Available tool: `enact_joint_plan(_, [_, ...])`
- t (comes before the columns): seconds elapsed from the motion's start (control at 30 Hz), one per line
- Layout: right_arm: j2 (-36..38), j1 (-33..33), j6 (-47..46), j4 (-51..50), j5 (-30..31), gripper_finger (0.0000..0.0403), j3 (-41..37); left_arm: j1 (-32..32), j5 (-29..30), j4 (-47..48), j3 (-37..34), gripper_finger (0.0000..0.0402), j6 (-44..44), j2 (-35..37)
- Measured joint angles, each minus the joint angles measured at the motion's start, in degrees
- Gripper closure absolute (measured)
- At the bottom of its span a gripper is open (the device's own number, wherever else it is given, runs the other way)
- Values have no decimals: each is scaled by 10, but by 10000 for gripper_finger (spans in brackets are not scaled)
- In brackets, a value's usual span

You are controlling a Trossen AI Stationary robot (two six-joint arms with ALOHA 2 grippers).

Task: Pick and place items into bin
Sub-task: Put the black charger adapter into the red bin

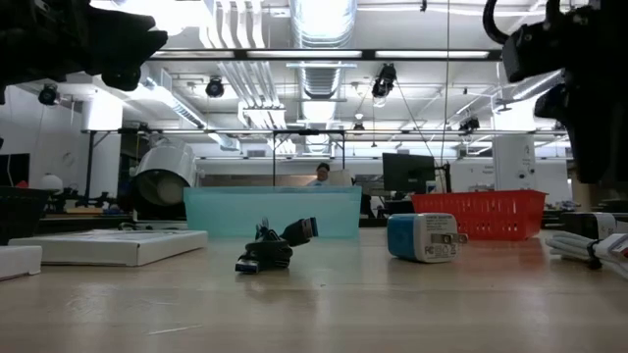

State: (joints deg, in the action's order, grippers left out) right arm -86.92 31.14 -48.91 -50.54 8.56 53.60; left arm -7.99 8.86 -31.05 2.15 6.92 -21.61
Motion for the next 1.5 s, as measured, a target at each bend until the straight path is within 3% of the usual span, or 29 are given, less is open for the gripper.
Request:
enact_joint_plan(1.03, [-94, -8, 53, 30, 20, 186, -5, 0, 4, 0, 0, 244, 0, 0])
enact_joint_plan(1.3, [-89, -8, 58, 30, 20, 187, -5, 0, 4, 0, 0, 244, 0, 0])
enact_joint_plan(1.5, [-88, -8, 58, 30, 20, 215, -5, 0, 4, 0, 0, 244, 0, -1])
